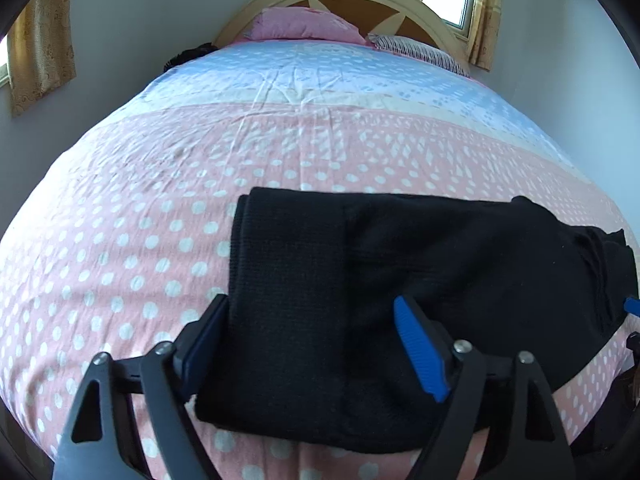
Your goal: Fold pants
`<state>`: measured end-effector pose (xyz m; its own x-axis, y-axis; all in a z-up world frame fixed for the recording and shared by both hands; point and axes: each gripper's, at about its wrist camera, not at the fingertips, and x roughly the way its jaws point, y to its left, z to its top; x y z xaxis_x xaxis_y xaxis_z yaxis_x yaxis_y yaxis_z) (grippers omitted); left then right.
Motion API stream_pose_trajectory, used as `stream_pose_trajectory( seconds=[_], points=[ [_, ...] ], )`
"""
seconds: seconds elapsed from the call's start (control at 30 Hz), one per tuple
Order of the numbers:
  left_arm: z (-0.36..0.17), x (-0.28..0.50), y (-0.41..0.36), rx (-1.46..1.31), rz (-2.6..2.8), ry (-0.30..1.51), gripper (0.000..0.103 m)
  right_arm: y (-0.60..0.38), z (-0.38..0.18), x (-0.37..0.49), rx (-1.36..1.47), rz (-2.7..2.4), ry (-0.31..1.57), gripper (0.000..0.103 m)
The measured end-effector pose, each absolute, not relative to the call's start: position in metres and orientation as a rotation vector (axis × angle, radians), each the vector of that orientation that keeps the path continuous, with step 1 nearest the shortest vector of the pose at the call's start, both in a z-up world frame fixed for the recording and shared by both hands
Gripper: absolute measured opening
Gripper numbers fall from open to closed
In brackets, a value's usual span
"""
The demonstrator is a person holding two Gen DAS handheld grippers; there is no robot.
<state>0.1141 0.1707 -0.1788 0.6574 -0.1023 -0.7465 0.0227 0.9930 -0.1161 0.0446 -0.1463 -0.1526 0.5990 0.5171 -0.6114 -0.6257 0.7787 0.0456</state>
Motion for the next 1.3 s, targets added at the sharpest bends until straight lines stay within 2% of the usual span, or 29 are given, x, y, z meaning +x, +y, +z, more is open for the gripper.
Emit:
stream_pose_trajectory(
  seconds=[0.03,0.1,0.13,0.2,0.27,0.53,0.67,0.8,0.93,1.13,1.3],
  points=[
    [-0.179,0.113,0.171,-0.104,-0.076,0.847,0.075,-0.148,-0.152,0.045,-0.176,0.663,0.644,0.049],
    [-0.177,0.110,0.171,-0.124,-0.103,0.840,0.051,-0.151,-0.150,0.045,-0.166,0.653,0.637,0.049],
    [-0.176,0.110,0.168,-0.126,-0.118,0.842,0.046,-0.151,-0.150,0.046,-0.160,0.648,0.632,0.049],
    [-0.173,0.109,0.160,-0.111,-0.143,0.849,0.029,-0.155,-0.146,0.047,-0.149,0.637,0.618,0.049],
    [-0.168,0.109,0.158,-0.143,-0.146,0.856,0.026,-0.160,-0.141,0.047,-0.143,0.619,0.602,0.049],
    [-0.089,0.088,0.123,-0.252,-0.332,0.693,0.025,-0.217,-0.118,0.051,-0.082,0.446,0.558,0.049],
    [-0.038,0.083,0.056,-0.259,-0.515,0.631,0.025,-0.263,-0.114,0.054,-0.019,0.302,0.551,0.049],
    [-0.012,0.093,-0.029,-0.214,-0.662,0.632,0.025,-0.318,-0.117,0.053,0.089,0.142,0.561,0.049],
    [-0.028,0.110,-0.118,-0.137,-0.768,0.722,0.025,-0.368,-0.125,0.051,0.200,0.029,0.574,0.049],
    [-0.084,0.127,-0.210,0.012,-0.768,0.845,0.025,-0.398,-0.136,0.055,0.290,0.004,0.596,0.049],
    [-0.102,0.115,-0.250,0.137,-0.738,0.842,0.037,-0.400,-0.141,0.056,0.328,0.062,0.604,0.049]
  ],
)
